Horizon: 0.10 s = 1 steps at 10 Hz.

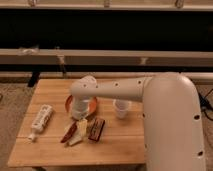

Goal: Place the pepper on the white sponge

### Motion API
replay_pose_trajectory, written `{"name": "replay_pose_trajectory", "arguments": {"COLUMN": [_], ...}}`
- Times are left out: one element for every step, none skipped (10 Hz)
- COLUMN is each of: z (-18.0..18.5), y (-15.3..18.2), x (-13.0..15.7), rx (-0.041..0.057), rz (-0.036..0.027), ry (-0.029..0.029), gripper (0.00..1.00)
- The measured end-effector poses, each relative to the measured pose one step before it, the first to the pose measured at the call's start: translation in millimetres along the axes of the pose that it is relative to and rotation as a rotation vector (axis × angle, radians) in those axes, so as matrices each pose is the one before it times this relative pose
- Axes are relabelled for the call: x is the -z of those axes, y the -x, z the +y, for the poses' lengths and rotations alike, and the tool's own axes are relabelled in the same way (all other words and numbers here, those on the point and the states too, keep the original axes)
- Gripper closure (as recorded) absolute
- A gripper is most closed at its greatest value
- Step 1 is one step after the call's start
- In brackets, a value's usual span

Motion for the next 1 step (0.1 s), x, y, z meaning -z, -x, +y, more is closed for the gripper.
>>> {"name": "replay_pose_trajectory", "arguments": {"z": [-0.08], "y": [-0.13], "x": [0.17], "rx": [-0.00019], "rz": [0.00004], "ry": [-0.00038], "gripper": [0.20]}}
